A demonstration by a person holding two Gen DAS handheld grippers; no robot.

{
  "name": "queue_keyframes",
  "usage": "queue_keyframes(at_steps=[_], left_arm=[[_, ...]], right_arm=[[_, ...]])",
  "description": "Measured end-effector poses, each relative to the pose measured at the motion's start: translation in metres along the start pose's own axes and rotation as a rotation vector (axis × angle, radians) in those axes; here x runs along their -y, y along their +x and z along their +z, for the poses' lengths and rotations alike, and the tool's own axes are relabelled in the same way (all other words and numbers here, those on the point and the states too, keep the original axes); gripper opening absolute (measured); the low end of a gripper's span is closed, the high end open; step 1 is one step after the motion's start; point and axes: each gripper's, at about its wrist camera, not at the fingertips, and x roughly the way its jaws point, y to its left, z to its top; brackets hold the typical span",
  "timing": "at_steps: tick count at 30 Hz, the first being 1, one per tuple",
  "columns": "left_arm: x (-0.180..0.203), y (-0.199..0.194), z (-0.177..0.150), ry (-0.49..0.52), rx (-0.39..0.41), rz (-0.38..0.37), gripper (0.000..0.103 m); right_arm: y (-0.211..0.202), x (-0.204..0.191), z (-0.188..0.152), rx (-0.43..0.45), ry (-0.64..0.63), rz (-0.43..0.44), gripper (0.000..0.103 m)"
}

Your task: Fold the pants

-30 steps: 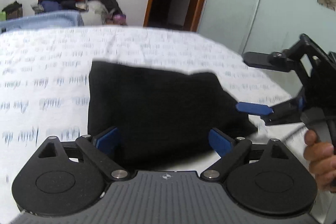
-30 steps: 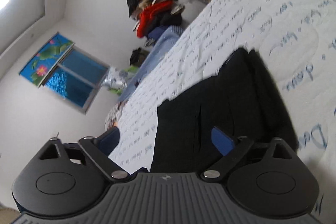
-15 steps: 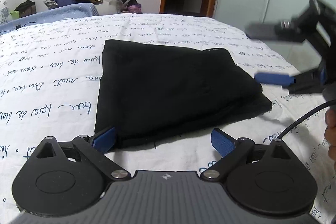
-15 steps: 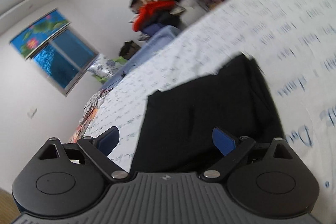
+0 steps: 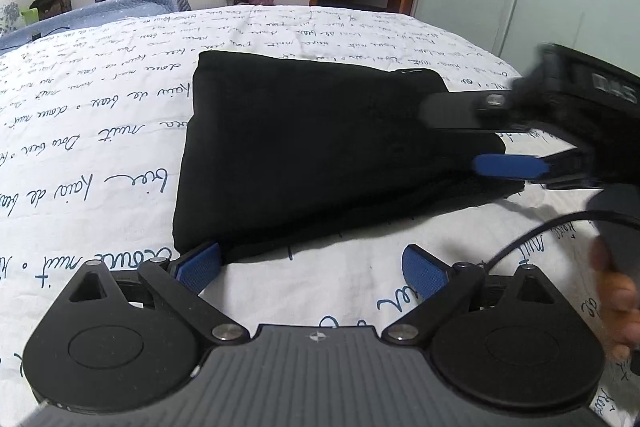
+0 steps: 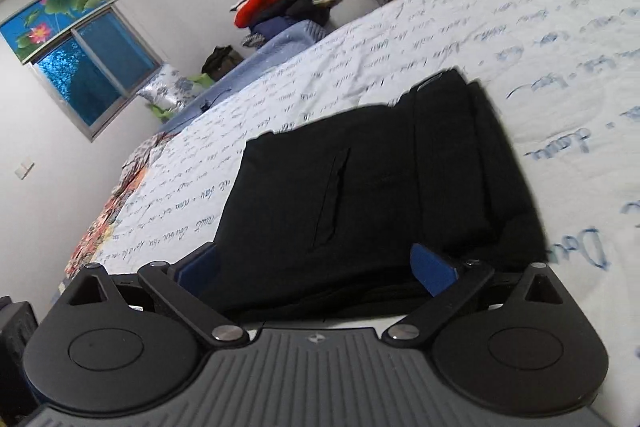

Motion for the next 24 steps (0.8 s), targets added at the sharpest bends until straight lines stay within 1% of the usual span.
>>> queue_keyframes(at_steps=[2, 4, 8, 10, 12, 14, 15, 18, 21, 24], left_arm=[[0.000, 0.000, -0.001, -0.005, -0.005, 0.002, 0.098], [0.000, -0.001, -0.002, -0.007, -0.010, 0.007, 0.098], [0.001, -0.005, -0.005, -0.020, -0.010, 0.015, 0.098], [-0.001, -0.006, -0.009, -0.024, -0.006, 0.020, 0.098], [-0.002, -0.005, -0.014, -0.027, 0.011, 0.032, 0.100], [-0.003, -0.004, -0.025, -0.027, 0.059, 0.041, 0.103], [-0.002, -0.004, -0.028, -0.024, 0.072, 0.046, 0.103], [-0.003, -0.004, -0.026, -0.030, 0.071, 0.039, 0.103], [-0.009, -0.006, -0.026, -0.056, 0.083, 0.020, 0.103], [-0.009, -0.007, -0.026, -0.058, 0.085, 0.017, 0.102]], right_arm=[[-0.011, -0.005, -0.002, 0.042, -0.053, -0.050, 0.102], [-0.020, -0.008, -0.007, 0.062, -0.098, -0.085, 0.102], [-0.026, 0.000, -0.021, 0.063, -0.099, -0.108, 0.102], [-0.026, 0.005, -0.027, 0.068, -0.127, -0.149, 0.102], [-0.014, 0.011, -0.039, 0.039, -0.175, -0.216, 0.102], [-0.013, 0.008, -0.042, 0.058, -0.209, -0.219, 0.103], [-0.010, 0.005, -0.042, 0.045, -0.223, -0.228, 0.103], [-0.005, 0.001, -0.044, 0.034, -0.256, -0.259, 0.103], [-0.007, 0.002, -0.045, 0.038, -0.253, -0.259, 0.103], [-0.007, 0.002, -0.045, 0.039, -0.253, -0.262, 0.103]])
